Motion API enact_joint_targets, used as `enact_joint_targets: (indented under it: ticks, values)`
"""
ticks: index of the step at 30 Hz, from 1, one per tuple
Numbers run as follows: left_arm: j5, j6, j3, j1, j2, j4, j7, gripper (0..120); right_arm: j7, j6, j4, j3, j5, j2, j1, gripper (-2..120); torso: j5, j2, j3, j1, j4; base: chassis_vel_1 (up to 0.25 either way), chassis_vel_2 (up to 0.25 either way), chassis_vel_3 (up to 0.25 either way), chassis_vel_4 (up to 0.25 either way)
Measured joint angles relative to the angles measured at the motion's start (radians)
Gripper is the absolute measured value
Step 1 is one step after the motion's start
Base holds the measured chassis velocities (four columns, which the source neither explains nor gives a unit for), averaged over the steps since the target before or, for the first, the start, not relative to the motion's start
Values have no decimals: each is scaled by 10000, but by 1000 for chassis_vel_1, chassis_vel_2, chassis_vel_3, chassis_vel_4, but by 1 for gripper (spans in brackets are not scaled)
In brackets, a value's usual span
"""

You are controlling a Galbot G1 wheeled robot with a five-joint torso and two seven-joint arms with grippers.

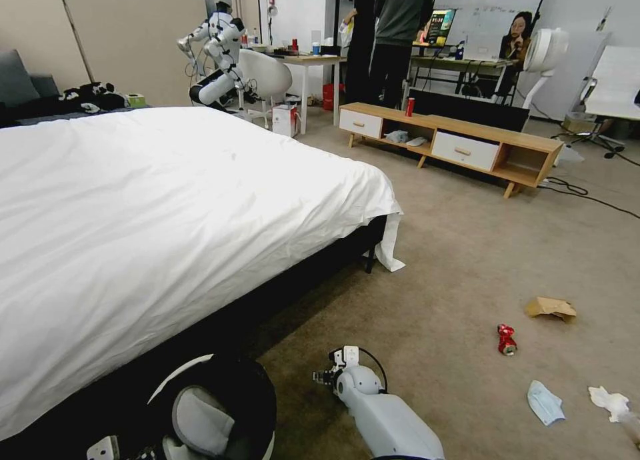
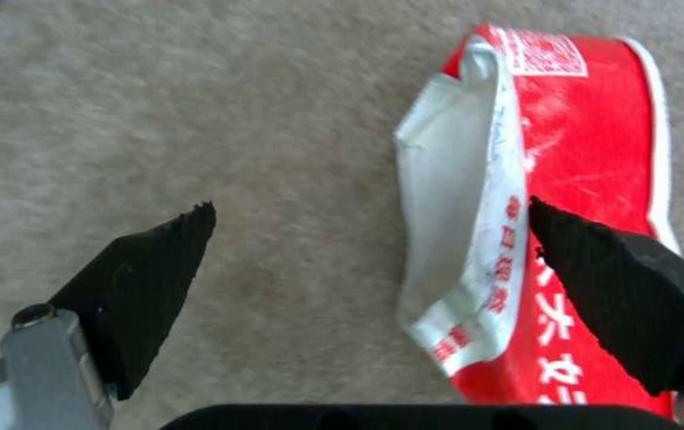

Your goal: Pick up the trash bin, then pick up the garbage from the floor and place it into the trash bin.

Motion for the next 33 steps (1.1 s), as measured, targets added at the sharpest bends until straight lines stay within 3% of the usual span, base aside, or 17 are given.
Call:
enact_joint_targets:
  ticks: [14, 33]
  values:
    - [-56, 0, -14, -13, 31, 46, 11, 1, -736, 435, -1582, 970, -1058, -12, 537, 100, 0, 0, 0, 0, -2, 0, 0, 0, 0]
    - [-95, 0, -28, 47, 67, 58, 20, 1, -902, 441, -1541, 944, -1212, -24, 436, 100, 1, 0, 0, 0, -1, 0, 0, 0, 0]
